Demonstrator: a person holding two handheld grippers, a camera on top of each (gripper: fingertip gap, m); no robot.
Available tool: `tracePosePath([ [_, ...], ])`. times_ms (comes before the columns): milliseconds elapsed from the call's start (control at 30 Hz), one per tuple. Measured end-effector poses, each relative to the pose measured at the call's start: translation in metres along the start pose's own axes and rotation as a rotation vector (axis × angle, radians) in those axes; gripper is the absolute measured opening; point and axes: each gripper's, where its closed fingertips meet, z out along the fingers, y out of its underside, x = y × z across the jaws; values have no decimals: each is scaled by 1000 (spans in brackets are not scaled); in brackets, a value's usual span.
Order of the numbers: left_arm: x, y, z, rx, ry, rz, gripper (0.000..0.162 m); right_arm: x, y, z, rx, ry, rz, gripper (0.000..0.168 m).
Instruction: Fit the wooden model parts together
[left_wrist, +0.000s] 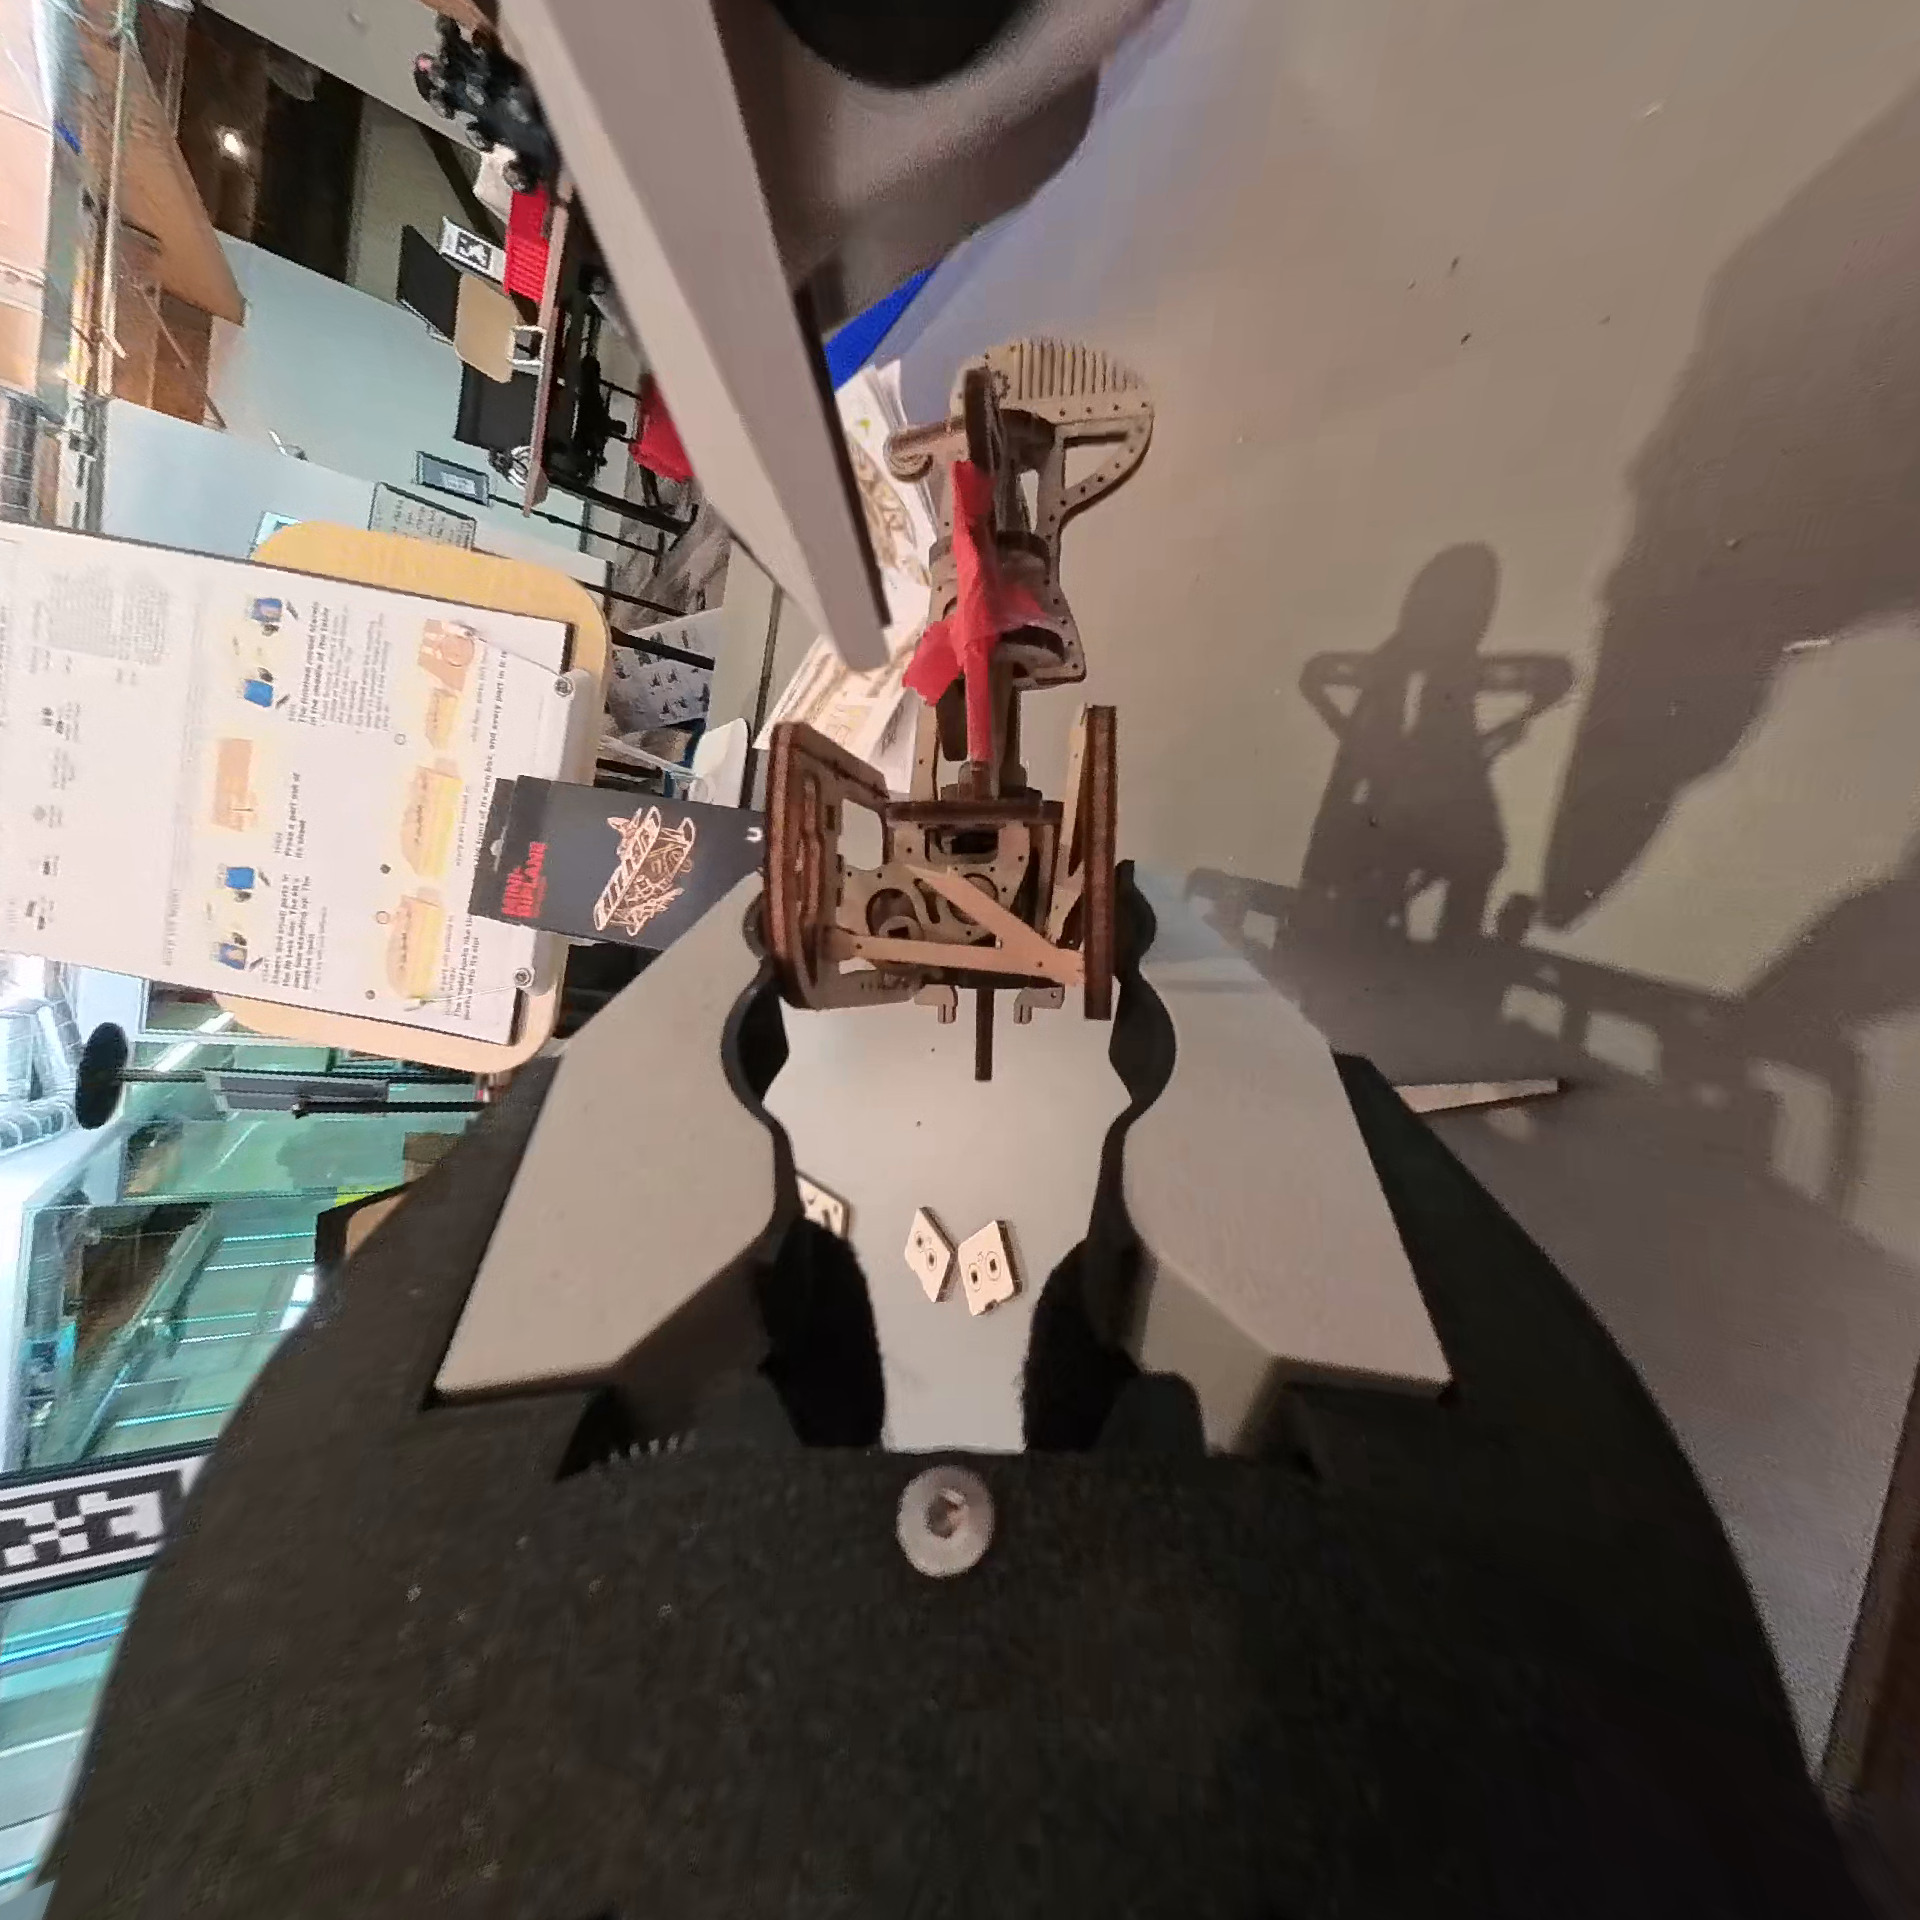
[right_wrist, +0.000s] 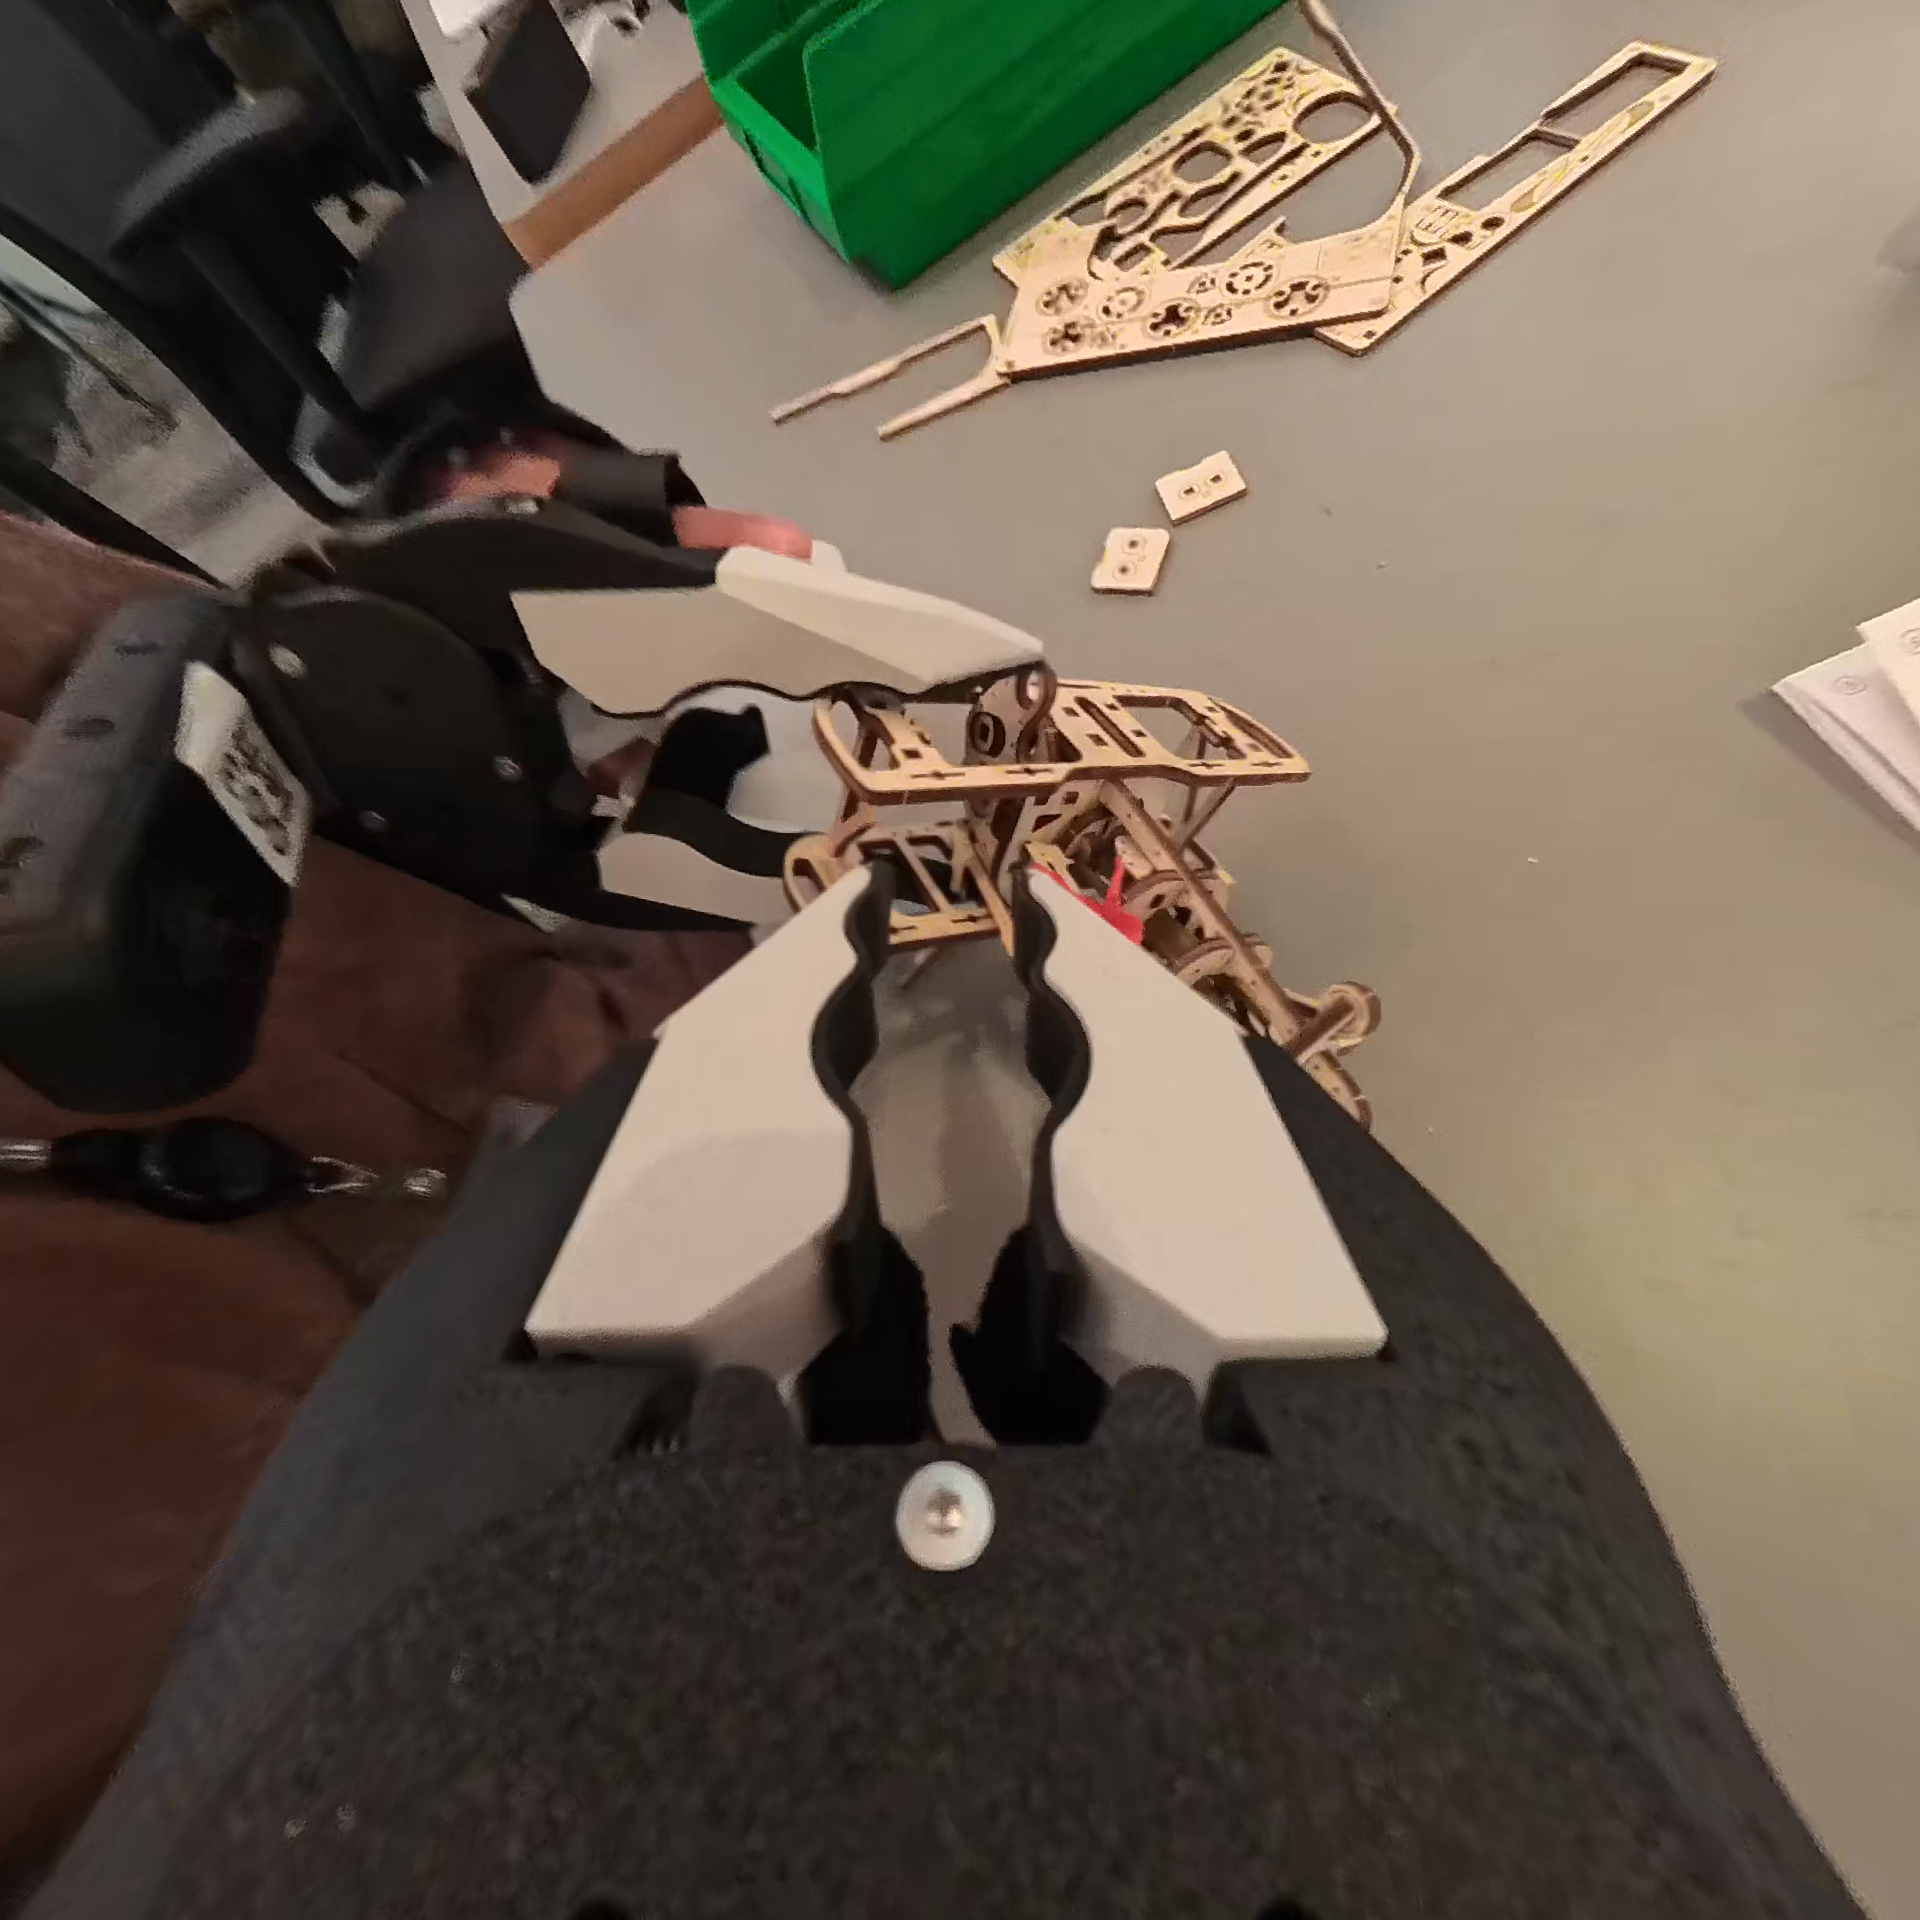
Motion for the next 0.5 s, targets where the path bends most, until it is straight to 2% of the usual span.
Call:
tracePosePath([
  [133,1,-1,0,4,3,0,59,1,12,8,12,160,-223,16],
  [233,-2,0,0,-5,-23,22,59,14,25,11,16,297,-193,11],
  [300,-6,-1,-2,-12,-60,65,59,16,30,12,64,285,-43,12],
  [500,-16,-11,-9,31,-126,88,59,16,14,-4,476,-117,612,31],
])
